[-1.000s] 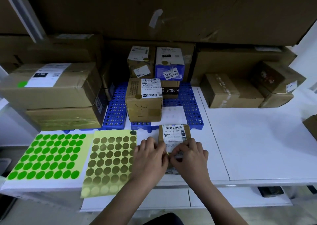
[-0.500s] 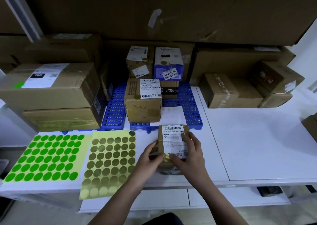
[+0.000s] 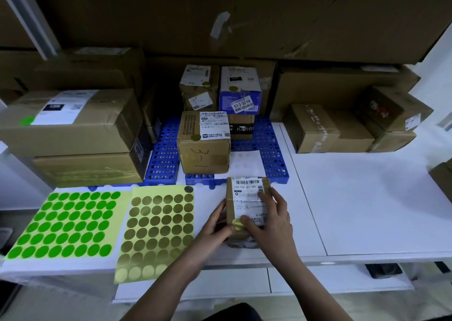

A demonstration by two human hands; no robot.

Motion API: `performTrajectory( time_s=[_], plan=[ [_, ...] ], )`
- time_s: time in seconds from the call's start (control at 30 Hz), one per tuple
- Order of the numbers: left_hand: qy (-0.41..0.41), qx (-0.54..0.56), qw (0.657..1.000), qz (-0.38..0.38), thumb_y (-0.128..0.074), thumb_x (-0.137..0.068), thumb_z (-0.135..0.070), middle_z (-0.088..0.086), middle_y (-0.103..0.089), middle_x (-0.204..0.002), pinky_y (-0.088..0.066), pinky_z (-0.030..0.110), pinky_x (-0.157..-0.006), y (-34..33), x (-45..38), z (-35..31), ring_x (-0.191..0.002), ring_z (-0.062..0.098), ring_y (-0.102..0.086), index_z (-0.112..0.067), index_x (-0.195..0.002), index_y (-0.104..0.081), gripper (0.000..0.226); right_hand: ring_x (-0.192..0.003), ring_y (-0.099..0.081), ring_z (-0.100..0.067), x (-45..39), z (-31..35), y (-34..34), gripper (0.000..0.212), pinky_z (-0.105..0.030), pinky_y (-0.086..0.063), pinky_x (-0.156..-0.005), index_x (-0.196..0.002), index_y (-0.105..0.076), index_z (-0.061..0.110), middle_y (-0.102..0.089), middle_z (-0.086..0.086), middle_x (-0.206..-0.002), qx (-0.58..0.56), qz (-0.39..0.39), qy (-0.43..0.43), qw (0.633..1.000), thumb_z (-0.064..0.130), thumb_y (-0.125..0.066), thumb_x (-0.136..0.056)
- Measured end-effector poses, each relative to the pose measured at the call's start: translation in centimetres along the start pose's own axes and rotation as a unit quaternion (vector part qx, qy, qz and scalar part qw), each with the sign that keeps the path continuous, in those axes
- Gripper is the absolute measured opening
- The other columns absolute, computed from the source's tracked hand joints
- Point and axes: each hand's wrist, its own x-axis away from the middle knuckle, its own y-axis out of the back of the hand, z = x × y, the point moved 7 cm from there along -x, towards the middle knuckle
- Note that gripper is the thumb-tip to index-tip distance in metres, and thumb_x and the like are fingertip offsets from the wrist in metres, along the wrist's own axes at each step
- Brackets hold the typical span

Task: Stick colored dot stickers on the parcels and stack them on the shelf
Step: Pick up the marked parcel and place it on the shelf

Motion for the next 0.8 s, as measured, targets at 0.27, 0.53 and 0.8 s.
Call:
performTrajectory(
  time_s=[0.27, 0.53, 0.8],
  plan=[
    [0.006, 0.005, 1.0, 0.006, -0.046, -0.095, -0.008, -0.016, -0.058, -0.124, -0.049, 0.013, -0.073, -0.1, -0.4, 0.0, -0.108, 0.004, -0.059, -0.041, -0.134, -0.038, 0.052, -0.132, -0.038, -0.014, 0.0, -0.3, 0.6, 0.052, -0.039, -0.041, -0.101, -0.134, -0.045, 0.025, -0.035, 0.008, -0.144, -0.109, 0.012, 0.001, 0.994, 0.025, -0.066, -0.086],
    [0.035, 0.03, 0.998, -0.049, -0.04, -0.099, -0.04, -0.005, -0.049, -0.141, -0.044, 0.035, -0.101, 0.1, -1.9, -0.4, -0.121, 0.013, -0.053, -0.032, -0.143, -0.036, 0.045, -0.127, -0.045, -0.018, -0.4, -3.1, 0.3, 0.049, -0.039, -0.042, -0.104, -0.142, -0.035, 0.021, -0.04, -0.001, -0.144, -0.335, 0.02, -0.196, 0.921, 0.029, -0.052, -0.097],
    [0.062, 0.176, 0.98, -0.07, -0.038, -0.098, -0.045, 0.002, -0.067, -0.118, -0.052, 0.027, -0.071, -2.5, -1.8, -0.6, -0.104, 0.019, -0.066, -0.025, -0.131, -0.051, 0.041, -0.103, -0.064, -0.014, 0.7, -2.0, -1.4, 0.044, -0.025, -0.05, -0.073, -0.13, -0.051, 0.024, -0.065, 0.001, -0.118, -0.424, 0.127, -0.238, 0.864, 0.05, -0.04, -0.096]
  ],
)
